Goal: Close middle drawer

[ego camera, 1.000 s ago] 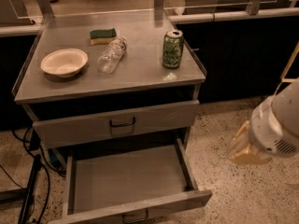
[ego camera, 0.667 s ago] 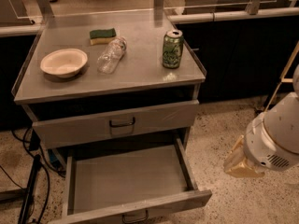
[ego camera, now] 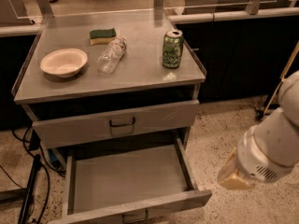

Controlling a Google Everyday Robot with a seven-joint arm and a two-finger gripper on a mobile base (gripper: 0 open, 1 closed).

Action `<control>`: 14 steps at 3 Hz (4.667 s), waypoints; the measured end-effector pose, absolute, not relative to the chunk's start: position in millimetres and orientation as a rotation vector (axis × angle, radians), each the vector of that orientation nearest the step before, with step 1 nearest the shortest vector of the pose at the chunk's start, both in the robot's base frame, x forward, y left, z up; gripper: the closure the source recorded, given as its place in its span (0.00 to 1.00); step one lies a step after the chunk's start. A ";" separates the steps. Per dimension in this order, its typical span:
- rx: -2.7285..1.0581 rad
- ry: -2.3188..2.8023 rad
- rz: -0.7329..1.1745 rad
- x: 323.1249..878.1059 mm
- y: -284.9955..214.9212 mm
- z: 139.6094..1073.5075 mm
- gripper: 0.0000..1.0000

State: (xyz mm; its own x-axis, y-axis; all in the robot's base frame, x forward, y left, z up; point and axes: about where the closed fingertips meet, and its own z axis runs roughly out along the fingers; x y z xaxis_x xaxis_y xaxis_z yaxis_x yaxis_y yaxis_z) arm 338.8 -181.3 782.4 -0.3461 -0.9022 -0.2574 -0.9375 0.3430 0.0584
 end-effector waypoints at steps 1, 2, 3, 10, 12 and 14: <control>-1.692 2.480 0.369 315.8 -160.0 727.0 1.00; -1.695 2.545 0.388 312.3 -147.6 675.8 1.00; -1.696 2.545 0.388 312.3 -147.6 675.9 1.00; -1.650 2.670 0.486 351.3 -75.3 467.5 1.00; -1.635 2.701 0.473 355.7 -70.9 438.9 1.00; -1.639 2.691 0.387 381.4 -64.6 431.5 1.00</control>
Offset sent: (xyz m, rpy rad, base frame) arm -0.0266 0.0497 -0.1728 -0.0541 0.2099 -0.0229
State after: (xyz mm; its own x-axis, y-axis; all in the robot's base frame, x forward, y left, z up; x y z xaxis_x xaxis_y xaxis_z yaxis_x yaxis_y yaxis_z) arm 381.4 -64.6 431.5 -0.4665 -0.8791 -0.0977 -0.8710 0.4373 0.2240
